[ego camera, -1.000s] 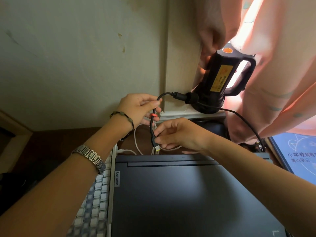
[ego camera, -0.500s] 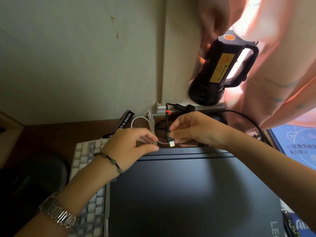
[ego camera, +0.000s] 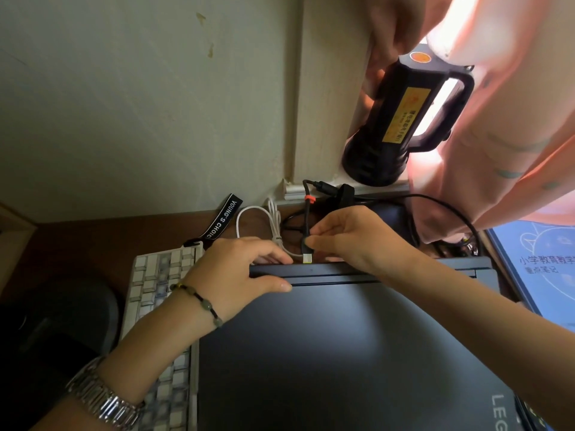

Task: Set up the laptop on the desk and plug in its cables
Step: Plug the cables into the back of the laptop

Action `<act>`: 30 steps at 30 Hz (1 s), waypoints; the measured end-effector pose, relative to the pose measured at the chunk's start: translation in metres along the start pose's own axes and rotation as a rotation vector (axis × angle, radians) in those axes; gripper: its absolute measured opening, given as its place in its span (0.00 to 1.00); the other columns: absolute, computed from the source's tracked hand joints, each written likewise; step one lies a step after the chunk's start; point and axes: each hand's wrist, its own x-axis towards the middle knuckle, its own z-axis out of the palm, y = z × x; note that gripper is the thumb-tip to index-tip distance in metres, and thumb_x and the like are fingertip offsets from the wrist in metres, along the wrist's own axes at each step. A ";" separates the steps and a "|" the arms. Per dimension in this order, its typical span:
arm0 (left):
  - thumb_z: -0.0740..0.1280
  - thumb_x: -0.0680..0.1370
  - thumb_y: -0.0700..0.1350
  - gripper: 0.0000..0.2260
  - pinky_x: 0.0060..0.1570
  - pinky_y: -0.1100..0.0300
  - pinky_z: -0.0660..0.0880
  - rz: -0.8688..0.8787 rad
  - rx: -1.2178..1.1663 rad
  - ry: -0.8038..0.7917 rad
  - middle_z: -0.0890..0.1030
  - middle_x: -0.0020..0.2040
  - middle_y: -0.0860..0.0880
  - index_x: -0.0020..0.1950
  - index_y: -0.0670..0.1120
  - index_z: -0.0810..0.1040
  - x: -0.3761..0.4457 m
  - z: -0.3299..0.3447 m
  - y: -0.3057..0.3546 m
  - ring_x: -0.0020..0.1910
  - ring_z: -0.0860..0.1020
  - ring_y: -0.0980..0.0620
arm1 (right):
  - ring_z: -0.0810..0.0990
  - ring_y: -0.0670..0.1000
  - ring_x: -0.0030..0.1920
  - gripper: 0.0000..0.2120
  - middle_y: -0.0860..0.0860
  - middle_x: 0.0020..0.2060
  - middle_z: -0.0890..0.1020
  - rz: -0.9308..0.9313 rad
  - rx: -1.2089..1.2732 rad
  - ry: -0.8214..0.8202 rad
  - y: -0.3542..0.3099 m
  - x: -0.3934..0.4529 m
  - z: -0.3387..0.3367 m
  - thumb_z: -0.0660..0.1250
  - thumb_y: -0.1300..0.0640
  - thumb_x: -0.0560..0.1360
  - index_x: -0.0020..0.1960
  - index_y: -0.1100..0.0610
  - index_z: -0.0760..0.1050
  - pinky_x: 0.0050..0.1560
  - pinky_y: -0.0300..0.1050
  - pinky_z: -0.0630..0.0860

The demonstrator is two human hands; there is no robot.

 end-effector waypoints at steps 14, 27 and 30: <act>0.73 0.67 0.49 0.12 0.43 0.78 0.71 -0.014 -0.020 0.012 0.79 0.42 0.63 0.49 0.56 0.80 -0.001 0.000 0.000 0.44 0.77 0.67 | 0.82 0.46 0.34 0.05 0.50 0.31 0.84 0.024 0.061 0.033 0.006 -0.005 0.001 0.73 0.57 0.69 0.36 0.52 0.79 0.45 0.41 0.78; 0.73 0.66 0.49 0.12 0.44 0.80 0.69 -0.015 -0.028 0.010 0.78 0.41 0.64 0.48 0.57 0.79 0.000 0.002 -0.003 0.45 0.76 0.70 | 0.82 0.49 0.39 0.02 0.50 0.36 0.84 -0.064 -0.121 -0.070 0.004 -0.003 -0.007 0.72 0.55 0.70 0.41 0.52 0.79 0.50 0.46 0.78; 0.73 0.66 0.50 0.12 0.43 0.80 0.70 -0.016 -0.020 0.010 0.79 0.40 0.64 0.48 0.58 0.79 0.000 0.002 -0.003 0.45 0.76 0.70 | 0.82 0.49 0.40 0.03 0.50 0.37 0.84 -0.080 -0.141 -0.077 0.003 -0.003 -0.007 0.72 0.55 0.70 0.42 0.53 0.80 0.52 0.48 0.79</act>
